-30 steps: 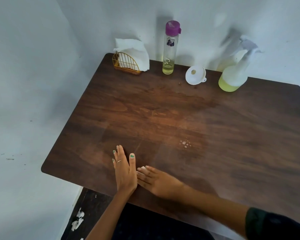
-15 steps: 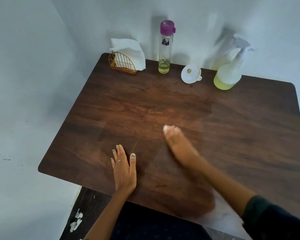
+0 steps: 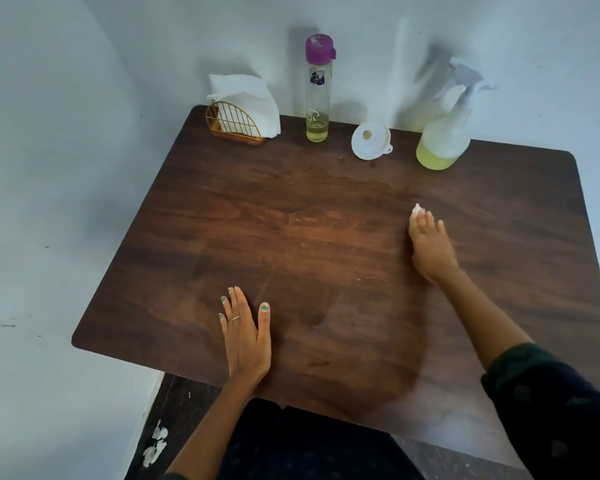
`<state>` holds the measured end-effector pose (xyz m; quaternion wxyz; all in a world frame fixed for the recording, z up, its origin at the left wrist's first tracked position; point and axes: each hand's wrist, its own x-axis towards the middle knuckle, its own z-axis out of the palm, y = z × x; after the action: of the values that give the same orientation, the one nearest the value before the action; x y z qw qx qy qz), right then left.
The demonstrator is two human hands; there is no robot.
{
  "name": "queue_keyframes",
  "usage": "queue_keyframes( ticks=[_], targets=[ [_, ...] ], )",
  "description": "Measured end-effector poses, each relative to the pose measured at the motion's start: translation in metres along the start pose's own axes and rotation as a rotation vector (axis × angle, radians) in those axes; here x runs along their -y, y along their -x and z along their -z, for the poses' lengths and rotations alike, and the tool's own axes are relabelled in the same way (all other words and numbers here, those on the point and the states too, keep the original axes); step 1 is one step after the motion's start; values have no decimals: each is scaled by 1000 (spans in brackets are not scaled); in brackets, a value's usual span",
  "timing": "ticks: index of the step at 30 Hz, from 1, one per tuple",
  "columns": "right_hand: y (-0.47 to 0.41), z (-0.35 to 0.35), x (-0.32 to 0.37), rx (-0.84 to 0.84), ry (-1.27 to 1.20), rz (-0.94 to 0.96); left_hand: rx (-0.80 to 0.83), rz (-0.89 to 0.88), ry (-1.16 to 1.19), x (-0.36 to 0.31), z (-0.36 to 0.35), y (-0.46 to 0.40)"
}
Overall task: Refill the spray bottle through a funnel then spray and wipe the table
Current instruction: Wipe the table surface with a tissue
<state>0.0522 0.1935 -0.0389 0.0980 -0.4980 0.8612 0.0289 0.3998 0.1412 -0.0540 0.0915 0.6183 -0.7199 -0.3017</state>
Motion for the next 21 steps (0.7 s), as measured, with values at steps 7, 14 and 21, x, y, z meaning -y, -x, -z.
queue_keyframes(
  ticks=[7, 14, 21],
  targets=[
    [133, -52, 134, -49, -85, 769, -12, -32, 25, -3, -4, 4],
    [66, -28, 34, -100, -60, 569, -3, -49, -5, -6, -2, 5],
    [43, -18, 15, -91, -85, 86, -14, -49, -12, -3, -5, 5]
  ],
)
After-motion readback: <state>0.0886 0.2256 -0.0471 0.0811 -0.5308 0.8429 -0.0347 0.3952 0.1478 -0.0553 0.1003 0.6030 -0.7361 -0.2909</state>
